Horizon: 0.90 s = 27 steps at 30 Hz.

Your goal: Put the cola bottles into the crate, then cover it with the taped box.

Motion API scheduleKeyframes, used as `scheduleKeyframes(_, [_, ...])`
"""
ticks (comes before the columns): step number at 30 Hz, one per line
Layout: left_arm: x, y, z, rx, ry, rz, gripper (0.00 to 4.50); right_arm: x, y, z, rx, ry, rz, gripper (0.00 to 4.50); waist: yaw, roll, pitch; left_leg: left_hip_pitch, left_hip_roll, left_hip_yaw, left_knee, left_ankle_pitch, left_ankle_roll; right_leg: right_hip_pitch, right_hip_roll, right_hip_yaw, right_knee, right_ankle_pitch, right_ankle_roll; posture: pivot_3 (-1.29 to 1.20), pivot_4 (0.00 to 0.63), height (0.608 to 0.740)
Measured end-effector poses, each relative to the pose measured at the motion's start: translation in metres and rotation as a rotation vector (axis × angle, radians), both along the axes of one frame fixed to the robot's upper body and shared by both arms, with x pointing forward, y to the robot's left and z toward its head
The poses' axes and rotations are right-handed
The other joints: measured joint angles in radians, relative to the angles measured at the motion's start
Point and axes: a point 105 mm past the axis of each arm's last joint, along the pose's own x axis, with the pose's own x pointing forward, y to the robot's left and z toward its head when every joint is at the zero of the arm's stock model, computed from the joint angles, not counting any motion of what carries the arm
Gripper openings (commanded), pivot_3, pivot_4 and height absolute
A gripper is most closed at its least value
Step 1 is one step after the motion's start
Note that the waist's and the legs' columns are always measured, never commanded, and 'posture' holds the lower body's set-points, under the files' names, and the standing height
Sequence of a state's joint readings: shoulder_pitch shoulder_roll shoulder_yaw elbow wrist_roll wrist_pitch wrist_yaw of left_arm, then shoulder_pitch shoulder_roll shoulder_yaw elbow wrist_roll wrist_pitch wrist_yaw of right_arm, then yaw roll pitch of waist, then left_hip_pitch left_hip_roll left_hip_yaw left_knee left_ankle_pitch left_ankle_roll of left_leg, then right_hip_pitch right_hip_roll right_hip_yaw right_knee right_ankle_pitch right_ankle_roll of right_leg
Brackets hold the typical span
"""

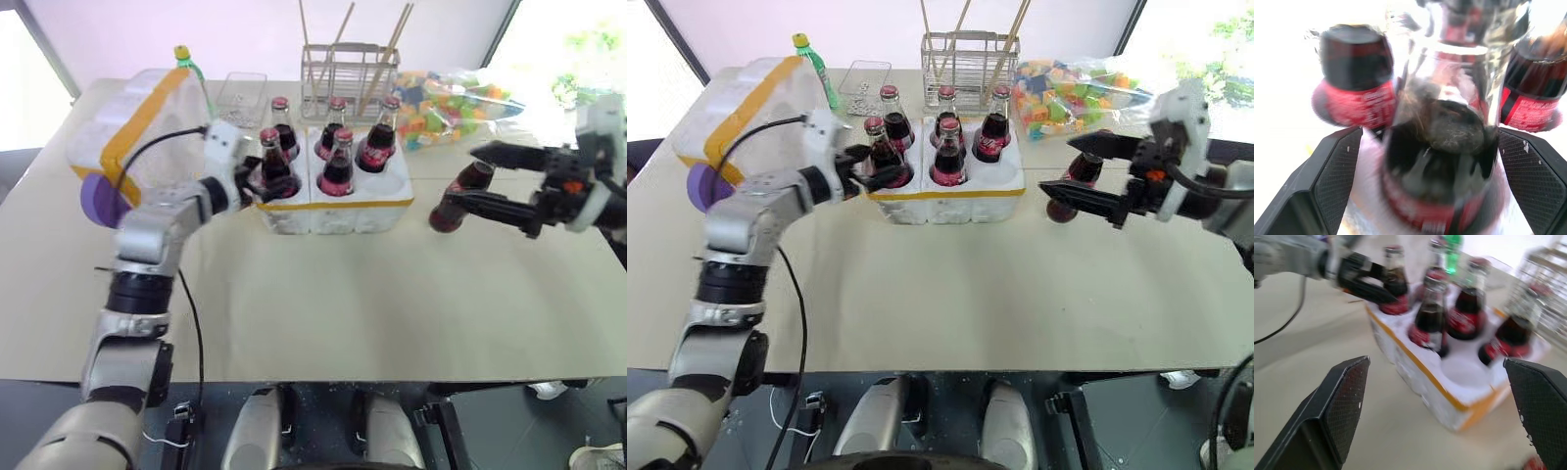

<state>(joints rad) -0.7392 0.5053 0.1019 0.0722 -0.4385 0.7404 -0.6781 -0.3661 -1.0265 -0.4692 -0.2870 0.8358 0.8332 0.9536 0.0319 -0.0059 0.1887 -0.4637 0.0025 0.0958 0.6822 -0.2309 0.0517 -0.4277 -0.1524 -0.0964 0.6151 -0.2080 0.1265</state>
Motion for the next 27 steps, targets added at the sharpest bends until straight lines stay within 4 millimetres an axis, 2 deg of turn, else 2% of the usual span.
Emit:
scheduleKeyframes(4, [-0.035, 0.033, 0.048, -0.073, -0.081, -0.081, 4.46, -0.025, -0.016, -0.010, 0.044, 0.022, -0.051, 4.50, 0.004, 0.000, 0.000, 0.001, 0.002, 0.001, 0.000, 0.000, 0.000, 0.002, 0.001, 0.000, -0.001, 0.000, 0.000, 0.00, 0.150, 0.736])
scheduleKeyframes(6, [-0.061, 0.042, 0.063, -0.051, -0.106, -0.163, 4.46, -0.033, -0.021, -0.026, 0.050, 0.056, -0.100, 4.50, 0.006, 0.000, 0.000, 0.002, 0.001, 0.001, 0.000, -0.003, 0.003, 0.004, 0.001, 0.000, -0.002, 0.000, 0.000, 0.00, 0.150, 0.736])
scheduleKeyframes(7, [-0.071, 0.044, 0.063, -0.040, -0.099, -0.201, 4.46, -0.034, -0.025, -0.035, 0.052, 0.078, -0.131, 4.50, 0.007, 0.001, -0.001, 0.003, 0.001, 0.001, 0.001, -0.004, 0.004, 0.004, 0.001, 0.000, -0.003, 0.000, 0.000, 0.00, 0.150, 0.736])
scheduleKeyframes(9, [-0.087, 0.038, 0.057, -0.022, -0.065, -0.284, 4.46, -0.031, -0.032, -0.049, 0.048, 0.096, -0.212, 4.50, 0.009, 0.001, -0.001, 0.003, 0.001, 0.001, 0.001, -0.005, 0.002, 0.004, 0.001, 0.000, -0.003, -0.002, -0.004, 0.00, 0.150, 0.736])
scheduleKeyframes(12, [-0.107, 0.012, 0.040, 0.024, -0.007, -0.437, 4.46, -0.019, -0.042, -0.060, 0.042, 0.053, -0.354, 4.50, 0.009, 0.001, -0.001, 0.004, 0.001, 0.000, 0.001, -0.005, 0.002, 0.002, 0.001, 0.000, -0.005, -0.002, -0.006, 0.00, 0.150, 0.736])
scheduleKeyframes(14, [-0.113, -0.001, 0.033, 0.063, 0.006, -0.491, 4.46, -0.012, -0.041, -0.069, 0.052, 0.035, -0.408, 4.50, 0.007, 0.001, -0.001, 0.004, 0.002, 0.000, 0.000, -0.005, 0.001, 0.003, 0.002, 0.001, -0.005, -0.002, -0.006, 0.00, 0.150, 0.736])
scheduleKeyframes(17, [-0.117, -0.018, 0.019, 0.105, 0.026, -0.553, 4.46, 0.006, -0.037, -0.083, 0.130, 0.024, -0.491, 4.50, 0.004, 0.003, -0.001, 0.003, 0.002, 0.003, -0.001, -0.002, -0.003, 0.001, 0.002, 0.003, -0.002, -0.001, -0.006, 0.00, 0.150, 0.736])
scheduleKeyframes(20, [-0.116, -0.026, 0.010, 0.125, 0.030, -0.571, 4.46, 0.022, -0.041, -0.093, 0.189, 0.015, -0.569, 4.50, 0.003, 0.003, -0.001, 0.003, 0.002, 0.005, -0.001, 0.000, -0.001, 0.001, 0.003, 0.003, -0.002, -0.001, -0.005, 0.00, 0.150, 0.736])
scheduleKeyframes(27, [-0.111, -0.038, 0.005, 0.103, 0.017, -0.569, 4.46, 0.061, -0.044, -0.110, 0.245, -0.002, -0.647, 4.50, 0.002, 0.003, -0.002, 0.003, 0.002, 0.006, -0.001, 0.000, 0.000, 0.001, 0.003, 0.003, -0.002, -0.001, -0.005, 0.00, 0.150, 0.736])
